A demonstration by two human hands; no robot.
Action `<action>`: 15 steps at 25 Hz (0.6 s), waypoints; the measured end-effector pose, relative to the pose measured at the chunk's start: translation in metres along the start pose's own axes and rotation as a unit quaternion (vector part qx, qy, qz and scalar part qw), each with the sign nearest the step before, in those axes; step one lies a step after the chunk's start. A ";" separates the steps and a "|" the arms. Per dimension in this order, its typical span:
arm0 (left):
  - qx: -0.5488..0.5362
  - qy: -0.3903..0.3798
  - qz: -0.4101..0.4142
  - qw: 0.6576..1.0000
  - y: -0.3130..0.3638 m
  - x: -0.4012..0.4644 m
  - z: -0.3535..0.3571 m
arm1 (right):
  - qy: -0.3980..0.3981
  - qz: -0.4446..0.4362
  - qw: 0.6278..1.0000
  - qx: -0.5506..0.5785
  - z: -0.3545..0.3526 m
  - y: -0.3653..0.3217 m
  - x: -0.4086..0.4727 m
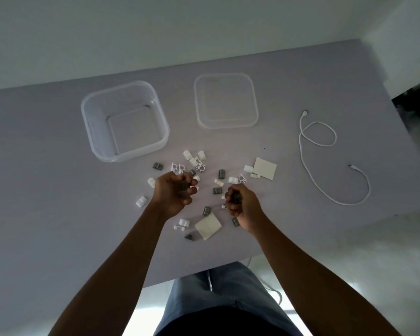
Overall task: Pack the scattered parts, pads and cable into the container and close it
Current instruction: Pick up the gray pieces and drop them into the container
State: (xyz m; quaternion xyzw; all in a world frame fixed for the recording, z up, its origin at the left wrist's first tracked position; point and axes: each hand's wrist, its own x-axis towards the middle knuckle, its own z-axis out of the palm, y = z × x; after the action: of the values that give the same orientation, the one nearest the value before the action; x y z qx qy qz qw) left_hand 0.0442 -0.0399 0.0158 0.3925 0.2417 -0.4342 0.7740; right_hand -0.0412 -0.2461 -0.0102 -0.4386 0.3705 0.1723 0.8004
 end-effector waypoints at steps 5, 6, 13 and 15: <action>0.319 0.251 0.070 0.911 0.003 0.019 -0.018 | 0.113 -0.231 0.818 -0.514 0.004 0.014 0.033; 0.442 0.300 0.104 0.839 0.002 0.023 -0.024 | 0.100 -0.250 0.776 -0.570 0.004 0.016 0.038; 0.670 0.321 0.100 0.662 -0.008 0.036 -0.040 | 0.062 -0.262 0.687 -0.675 0.004 0.018 0.047; 0.680 0.326 0.107 0.648 -0.008 0.039 -0.036 | 0.064 -0.276 0.759 -0.586 0.006 0.018 0.047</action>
State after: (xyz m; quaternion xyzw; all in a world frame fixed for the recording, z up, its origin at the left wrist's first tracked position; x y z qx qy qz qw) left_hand 0.0561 -0.0317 -0.0352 0.9481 0.0719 -0.2348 0.2021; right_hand -0.0182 -0.2337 -0.0539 -0.9154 0.1104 0.0990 0.3743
